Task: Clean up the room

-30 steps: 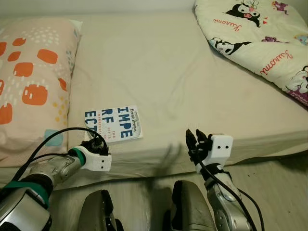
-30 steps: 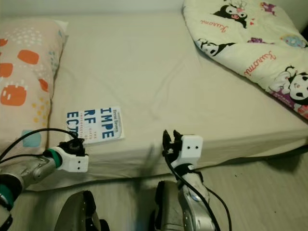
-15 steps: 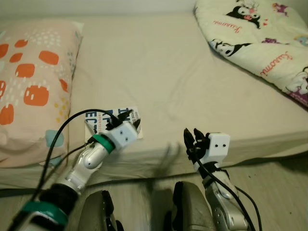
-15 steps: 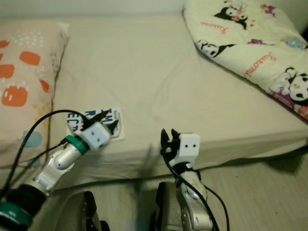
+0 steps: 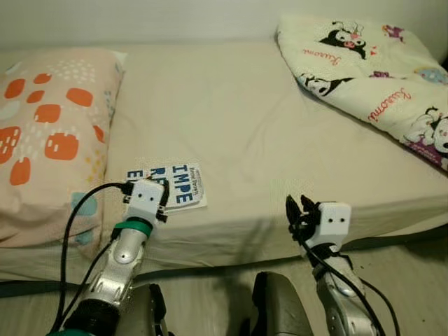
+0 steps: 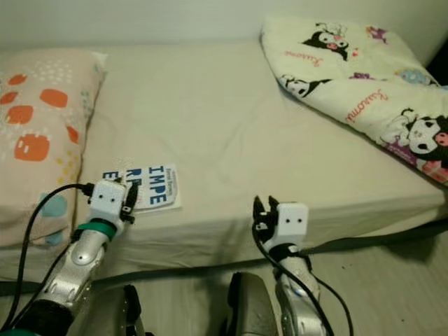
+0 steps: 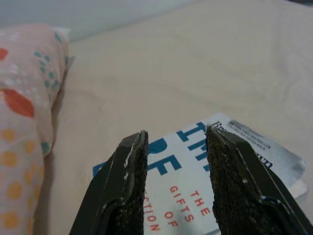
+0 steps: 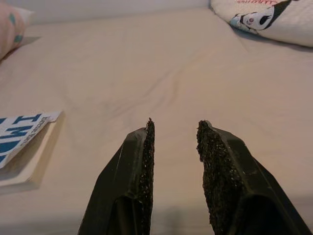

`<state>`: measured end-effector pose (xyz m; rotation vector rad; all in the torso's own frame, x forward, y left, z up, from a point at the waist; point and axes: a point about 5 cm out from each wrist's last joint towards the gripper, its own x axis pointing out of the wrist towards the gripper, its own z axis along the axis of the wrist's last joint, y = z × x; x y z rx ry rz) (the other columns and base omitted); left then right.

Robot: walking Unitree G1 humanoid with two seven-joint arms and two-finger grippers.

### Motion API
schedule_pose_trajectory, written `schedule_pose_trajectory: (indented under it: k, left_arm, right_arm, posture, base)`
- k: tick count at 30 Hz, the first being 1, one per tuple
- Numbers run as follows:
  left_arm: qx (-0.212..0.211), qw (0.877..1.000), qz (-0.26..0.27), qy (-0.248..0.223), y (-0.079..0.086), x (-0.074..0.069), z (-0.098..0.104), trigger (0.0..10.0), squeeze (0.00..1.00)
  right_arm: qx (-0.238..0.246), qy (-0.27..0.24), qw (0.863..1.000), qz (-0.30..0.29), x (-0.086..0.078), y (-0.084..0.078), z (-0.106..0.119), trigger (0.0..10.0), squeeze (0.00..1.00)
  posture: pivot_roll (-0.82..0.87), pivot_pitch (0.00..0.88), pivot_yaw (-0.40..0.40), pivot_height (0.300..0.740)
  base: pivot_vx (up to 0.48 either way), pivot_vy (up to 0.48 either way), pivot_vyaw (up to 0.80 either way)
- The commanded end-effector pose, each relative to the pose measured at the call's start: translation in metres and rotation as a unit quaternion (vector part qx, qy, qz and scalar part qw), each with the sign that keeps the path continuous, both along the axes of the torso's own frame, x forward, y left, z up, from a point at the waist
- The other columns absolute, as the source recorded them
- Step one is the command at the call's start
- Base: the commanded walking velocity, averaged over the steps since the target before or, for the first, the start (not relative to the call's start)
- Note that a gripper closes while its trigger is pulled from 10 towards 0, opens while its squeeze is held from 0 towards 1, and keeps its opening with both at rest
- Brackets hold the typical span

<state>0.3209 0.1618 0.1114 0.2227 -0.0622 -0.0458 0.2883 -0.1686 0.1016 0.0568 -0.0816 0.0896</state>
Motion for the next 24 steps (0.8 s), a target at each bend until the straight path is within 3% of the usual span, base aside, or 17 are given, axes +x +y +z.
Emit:
schedule_pose_trajectory:
  k: [1,8,24]
  left_arm:
    - [-0.002,1.0,0.005,0.016,0.004,-0.001,0.001,10.0,0.0]
    - [0.015,1.0,0.015,0.02,0.004,0.001,-0.002,10.0,0.0]
    - [0.008,0.999,0.026,0.045,0.004,-0.001,-0.005,10.0,0.0]
  right_arm:
    - [-0.003,0.008,1.0,-0.001,0.0,0.0,-0.005,10.0,0.0]
    - [-0.001,0.002,1.0,0.012,0.003,0.007,-0.004,10.0,0.0]
    - [0.001,-0.003,1.0,0.015,0.007,0.009,-0.005,10.0,0.0]
  posture:
    - [-0.06,0.048,0.034,0.604]
    - [-0.06,0.035,0.036,0.627]
    - [-0.07,0.03,0.042,0.696]
  base:
    - [0.0,0.0,0.0]
    - [0.0,0.0,0.0]
    - [0.0,0.0,0.0]
